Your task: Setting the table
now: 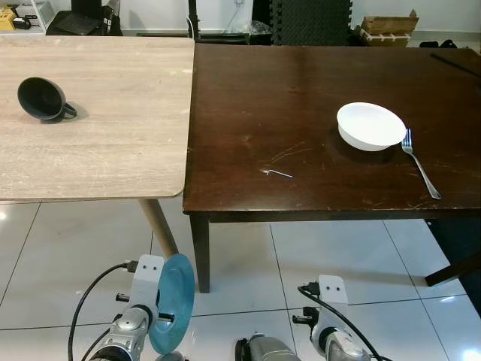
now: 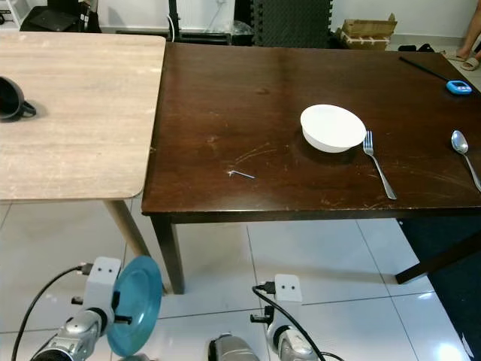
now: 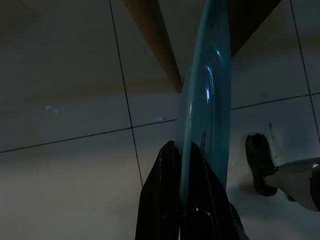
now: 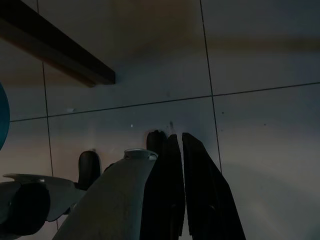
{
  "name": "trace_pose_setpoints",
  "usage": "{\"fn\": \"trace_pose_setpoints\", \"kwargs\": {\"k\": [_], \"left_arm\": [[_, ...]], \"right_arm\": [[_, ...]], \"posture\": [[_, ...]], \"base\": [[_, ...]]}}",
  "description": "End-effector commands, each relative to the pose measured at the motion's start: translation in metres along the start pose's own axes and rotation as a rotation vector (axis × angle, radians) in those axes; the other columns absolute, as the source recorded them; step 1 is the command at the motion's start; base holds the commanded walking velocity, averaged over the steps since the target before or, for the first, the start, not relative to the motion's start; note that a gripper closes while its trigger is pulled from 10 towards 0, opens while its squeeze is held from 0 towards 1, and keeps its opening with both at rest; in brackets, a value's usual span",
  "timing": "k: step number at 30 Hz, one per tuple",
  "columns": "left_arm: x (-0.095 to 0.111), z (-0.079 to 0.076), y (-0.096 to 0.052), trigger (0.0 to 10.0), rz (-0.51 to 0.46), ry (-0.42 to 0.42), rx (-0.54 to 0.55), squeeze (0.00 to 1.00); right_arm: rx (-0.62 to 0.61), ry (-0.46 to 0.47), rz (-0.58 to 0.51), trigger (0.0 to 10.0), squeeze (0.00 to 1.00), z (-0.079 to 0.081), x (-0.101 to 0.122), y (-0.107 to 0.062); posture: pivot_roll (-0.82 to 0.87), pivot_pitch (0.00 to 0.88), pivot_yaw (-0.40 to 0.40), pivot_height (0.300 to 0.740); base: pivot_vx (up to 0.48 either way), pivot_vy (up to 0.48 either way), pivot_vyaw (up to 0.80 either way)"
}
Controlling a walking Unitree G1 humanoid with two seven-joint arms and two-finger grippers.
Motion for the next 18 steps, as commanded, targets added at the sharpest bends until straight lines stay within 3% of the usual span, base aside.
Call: {"fn": "trace_pose_setpoints", "kwargs": {"k": [1,18], "left_arm": [[-0.0132,0.0023,-0.0028,10.0,0.043,0.007,0.007,0.00],[-0.0088,-0.0016,-0.0011,10.0,0.040,0.009,0.004,0.00]], "right_arm": [[-0.003,0.004,0.016,10.0,0.00,0.0005,-0.0033,-0.0005],[-0.015,0.000,0.025,10.0,0.00,-0.0045,-0.0054,-0.0017]], "posture": [[0.06,0.041,0.007,0.740],[0.05,0.052,0.008,0.740]], "base": [[0.000,0.000,0.00],[0.000,0.000,0.00]]}}
Point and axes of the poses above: a point about 5 cm out from each wrist's last joint towards the gripper, its own y axis pointing out of the wrist towards the gripper, its own x axis along the axis of the wrist's last joint, z = x × y, the point moved 2 cm from there along y, pointing out of the wrist towards the gripper, and after that the axes turned 7 degrees about -y, right-handed, at the moved point
